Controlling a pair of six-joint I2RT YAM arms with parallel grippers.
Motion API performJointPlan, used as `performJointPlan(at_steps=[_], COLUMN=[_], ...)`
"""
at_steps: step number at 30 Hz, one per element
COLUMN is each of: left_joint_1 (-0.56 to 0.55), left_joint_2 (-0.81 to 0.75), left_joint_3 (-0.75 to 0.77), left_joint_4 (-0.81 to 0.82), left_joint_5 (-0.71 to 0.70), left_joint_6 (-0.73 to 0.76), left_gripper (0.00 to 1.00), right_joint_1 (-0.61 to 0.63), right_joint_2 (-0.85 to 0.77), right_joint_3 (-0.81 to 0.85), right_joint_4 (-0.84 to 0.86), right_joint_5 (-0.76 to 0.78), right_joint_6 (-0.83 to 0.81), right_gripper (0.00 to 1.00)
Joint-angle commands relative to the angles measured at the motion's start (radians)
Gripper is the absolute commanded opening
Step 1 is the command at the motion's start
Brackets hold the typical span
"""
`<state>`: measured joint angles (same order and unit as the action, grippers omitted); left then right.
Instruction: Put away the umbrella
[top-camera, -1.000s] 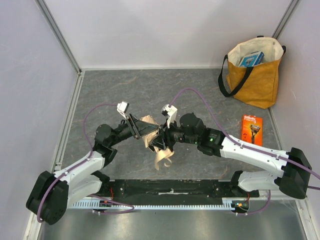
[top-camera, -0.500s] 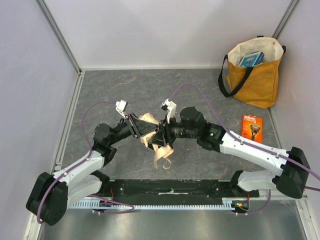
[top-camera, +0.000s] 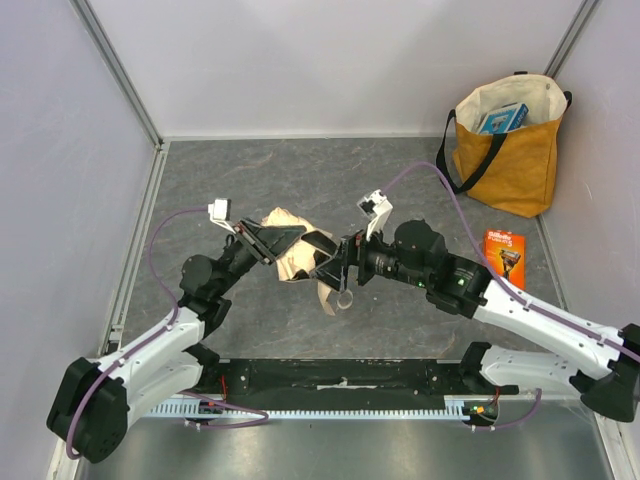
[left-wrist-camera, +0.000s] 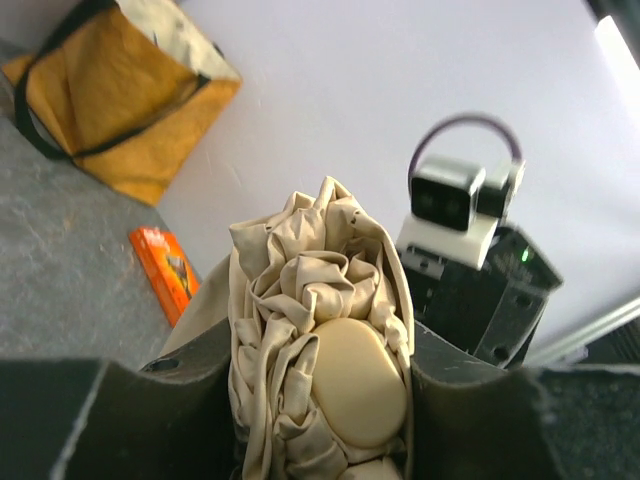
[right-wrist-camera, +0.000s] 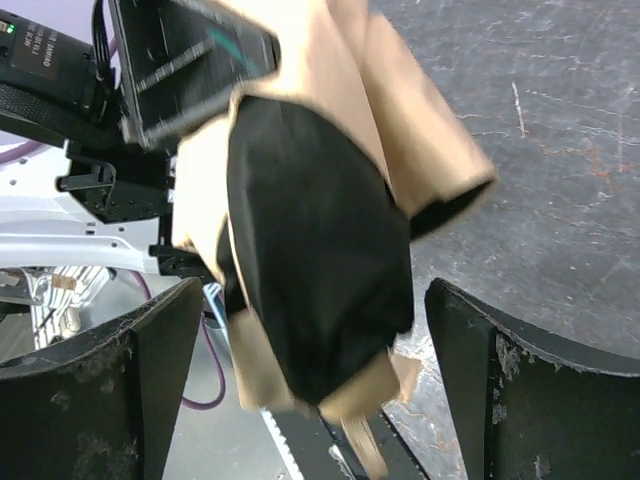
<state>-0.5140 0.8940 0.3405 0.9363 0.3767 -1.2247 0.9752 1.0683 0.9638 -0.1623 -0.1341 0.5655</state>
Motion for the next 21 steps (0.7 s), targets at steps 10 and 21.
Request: performJointPlan(at_steps=[10,21], left_joint_1=[0.000,-0.001], left_joint_2=[0.019,0.049], left_joint_3=[0.032,0.074], left_joint_4=[0.079,0.044], left_joint_5=[-0.367,-0.371], left_joint_6=[-0.375,-0.484], left_gripper=[0.02,0.02], right_joint_1=[0.022,0.178], right_joint_2=[-0.169,-0.004], right_joint_3=[-0.313,-0.246], right_joint_4=[0.438,0.561], right_joint_5=[0.051,0.307], right_joint_6=[-0.116,-0.288], right_gripper=[0.98,0.78])
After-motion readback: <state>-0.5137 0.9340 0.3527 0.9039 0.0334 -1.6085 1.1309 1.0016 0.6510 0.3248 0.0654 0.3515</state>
